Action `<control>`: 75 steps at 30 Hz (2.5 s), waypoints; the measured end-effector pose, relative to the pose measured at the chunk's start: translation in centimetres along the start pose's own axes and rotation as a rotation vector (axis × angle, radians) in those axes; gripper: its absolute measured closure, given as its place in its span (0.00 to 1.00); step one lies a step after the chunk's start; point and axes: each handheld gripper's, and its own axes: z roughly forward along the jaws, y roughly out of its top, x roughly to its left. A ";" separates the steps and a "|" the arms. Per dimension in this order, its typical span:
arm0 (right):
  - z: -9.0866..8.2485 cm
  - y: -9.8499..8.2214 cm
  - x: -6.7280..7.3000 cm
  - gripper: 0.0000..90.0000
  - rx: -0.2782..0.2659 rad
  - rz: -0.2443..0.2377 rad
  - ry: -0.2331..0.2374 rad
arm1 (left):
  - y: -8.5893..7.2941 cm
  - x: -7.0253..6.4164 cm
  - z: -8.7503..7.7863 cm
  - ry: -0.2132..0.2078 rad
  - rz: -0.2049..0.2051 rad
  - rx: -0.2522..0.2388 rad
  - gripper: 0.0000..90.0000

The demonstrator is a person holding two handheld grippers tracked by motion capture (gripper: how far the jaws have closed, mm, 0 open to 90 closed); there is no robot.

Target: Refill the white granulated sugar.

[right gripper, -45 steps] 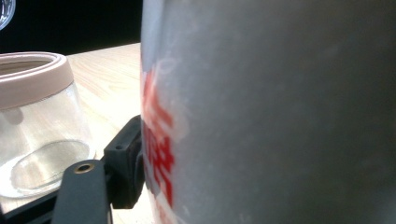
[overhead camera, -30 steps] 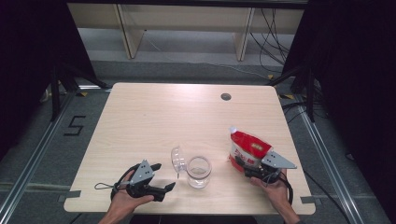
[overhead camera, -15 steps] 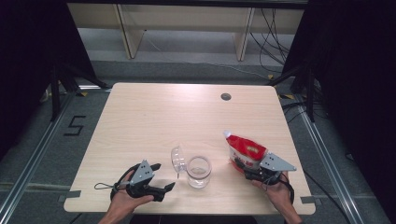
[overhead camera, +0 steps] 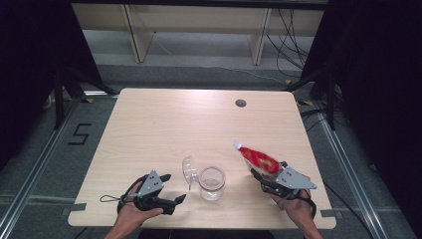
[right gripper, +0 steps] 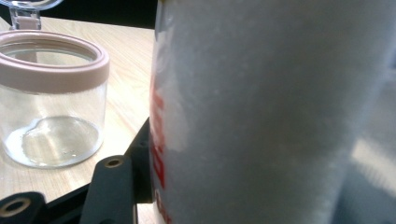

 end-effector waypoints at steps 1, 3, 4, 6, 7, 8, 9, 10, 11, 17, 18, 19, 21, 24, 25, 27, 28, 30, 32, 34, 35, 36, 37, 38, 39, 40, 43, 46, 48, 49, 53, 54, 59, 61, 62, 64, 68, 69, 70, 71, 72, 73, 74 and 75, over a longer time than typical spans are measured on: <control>0.0 0.1 0.0 0.49 0.007 -0.012 0.000 | -0.1 -0.1 0.0 0.002 -0.023 0.004 0.17; -0.2 0.5 0.3 0.49 0.015 -0.063 -0.016 | -0.1 -0.1 0.0 0.002 -0.019 0.007 0.17; -0.3 0.7 0.2 0.49 -0.003 -0.118 -0.047 | 0.0 -0.1 0.0 0.004 -0.014 0.005 0.17; -0.5 1.1 0.7 0.49 0.034 -0.164 -0.057 | 0.0 0.0 -0.1 0.004 0.008 0.010 0.17; -0.4 1.4 1.0 0.49 0.049 -0.226 -0.063 | 0.0 -0.1 0.0 0.005 0.006 0.010 0.17; -0.4 1.4 1.2 0.49 0.048 -0.241 -0.075 | 0.0 -0.1 0.0 0.002 -0.001 0.008 0.17; -0.4 1.4 1.2 0.49 0.048 -0.241 -0.075 | 0.0 -0.1 0.0 0.002 -0.001 0.008 0.17; -0.3 1.8 1.6 0.49 0.056 -0.303 -0.068 | 0.0 -0.1 0.0 0.005 0.002 0.009 0.17; -0.3 1.9 1.9 0.49 0.066 -0.306 -0.072 | 0.0 0.0 0.0 0.004 0.013 0.008 0.17; -0.6 2.5 2.6 0.50 0.102 -0.485 -0.103 | -0.1 -0.1 0.0 0.007 -0.016 0.012 0.17; -0.5 2.5 2.6 0.50 0.107 -0.514 -0.098 | -0.1 -0.1 0.0 0.006 -0.011 0.012 0.17; -0.6 2.5 2.8 0.50 0.113 -0.537 -0.114 | -0.1 -0.1 0.1 0.006 -0.011 0.010 0.17; -0.6 2.7 3.1 0.50 0.129 -0.590 -0.120 | 0.0 -0.1 0.0 0.005 -0.005 0.011 0.17; -0.7 3.0 3.6 0.50 0.137 -0.655 -0.116 | 0.0 0.0 0.0 0.009 0.012 0.017 0.17; -0.7 3.0 3.6 0.50 0.137 -0.655 -0.116 | 0.0 0.0 0.0 0.009 0.014 0.015 0.17; -0.6 3.2 3.8 0.50 0.139 -0.742 -0.125 | -0.1 -0.2 0.0 0.013 -0.014 0.011 0.17; -0.6 3.2 3.8 0.50 0.139 -0.742 -0.125 | -0.1 -0.2 0.0 0.013 -0.014 0.011 0.17; -0.7 3.1 4.1 0.50 0.143 -0.732 -0.138 | -0.1 -0.1 0.0 0.015 -0.004 0.020 0.17; -0.7 3.2 4.3 0.50 0.152 -0.781 -0.154 | -0.1 -0.1 0.0 0.019 0.010 0.027 0.17; -0.7 3.2 4.3 0.50 0.149 -0.785 -0.139 | 0.0 0.1 0.0 0.016 0.032 0.030 0.17; -0.7 3.2 4.3 0.50 0.149 -0.785 -0.139 | 0.0 0.1 0.0 0.016 0.032 0.030 0.17; -0.8 3.4 4.4 0.50 0.162 -0.829 -0.147 | -0.1 0.0 0.0 0.014 0.029 0.028 0.17; -0.8 3.2 4.5 0.50 0.164 -0.813 -0.146 | -0.1 0.1 0.0 0.013 0.029 0.029 0.17; -0.9 3.5 4.6 0.50 0.177 -0.878 -0.154 | -0.1 0.0 0.0 0.014 0.026 0.030 0.17; -0.9 3.5 4.6 0.50 0.177 -0.878 -0.154 | -0.1 0.0 0.0 0.014 0.026 0.030 0.17; -1.0 3.6 4.6 0.50 0.184 -0.895 -0.155 | -0.2 -0.2 0.0 0.016 -0.003 0.030 0.17; -1.1 3.3 4.8 0.50 0.176 -0.875 -0.165 | -0.1 -0.2 0.0 0.019 0.003 0.029 0.17; -1.3 3.5 4.9 0.50 0.178 -0.909 -0.184 | -0.2 -0.3 0.0 0.022 0.001 0.031 0.17; -1.4 3.7 4.9 0.51 0.182 -0.944 -0.198 | -0.2 -0.2 0.0 0.024 0.000 0.034 0.17; -1.4 4.1 4.8 0.51 0.180 -0.997 -0.186 | -0.2 -0.2 0.0 0.025 0.000 0.034 0.17; -1.3 4.1 5.0 0.51 0.203 -0.999 -0.191 | -0.2 -0.2 0.0 0.023 0.011 0.033 0.17; -1.3 4.4 5.0 0.51 0.211 -1.044 -0.196 | -0.2 -0.2 0.1 0.018 0.002 0.027 0.17; -1.0 4.7 5.1 0.51 0.223 -1.109 -0.198 | -0.2 -0.3 0.1 0.021 -0.008 0.027 0.17; -1.0 4.4 5.2 0.51 0.226 -1.083 -0.202 | -0.2 -0.2 0.0 0.021 -0.002 0.030 0.17; -0.8 4.6 5.2 0.51 0.227 -1.157 -0.202 | -0.2 -0.2 0.1 0.020 -0.002 0.030 0.17; -0.8 4.7 5.3 0.51 0.239 -1.171 -0.205 | -0.2 -0.2 0.1 0.021 0.006 0.037 0.17; -0.8 4.4 5.5 0.51 0.252 -1.152 -0.215 | -0.1 -0.1 0.0 0.014 0.034 0.033 0.17; -0.8 4.7 5.5 0.51 0.247 -1.201 -0.215 | -0.1 -0.1 0.1 0.015 0.031 0.032 0.17; -0.8 4.6 5.5 0.51 0.254 -1.190 -0.220 | -0.2 -0.2 0.1 0.014 0.018 0.033 0.17; -0.8 4.6 5.5 0.51 0.254 -1.190 -0.220 | -0.2 -0.2 0.1 0.014 0.018 0.033 0.17; -0.8 4.9 5.5 0.51 0.246 -1.223 -0.221 | -0.2 -0.3 0.1 0.016 0.006 0.034 0.17; -0.8 4.9 5.5 0.51 0.246 -1.223 -0.221 | -0.2 -0.3 0.1 0.015 0.010 0.034 0.17; -0.9 4.8 5.5 0.52 0.255 -1.203 -0.222 | -0.2 -0.3 0.1 0.015 0.010 0.034 0.17; -0.9 4.9 5.5 0.52 0.252 -1.215 -0.225 | -0.2 -0.3 0.1 0.016 0.011 0.034 0.17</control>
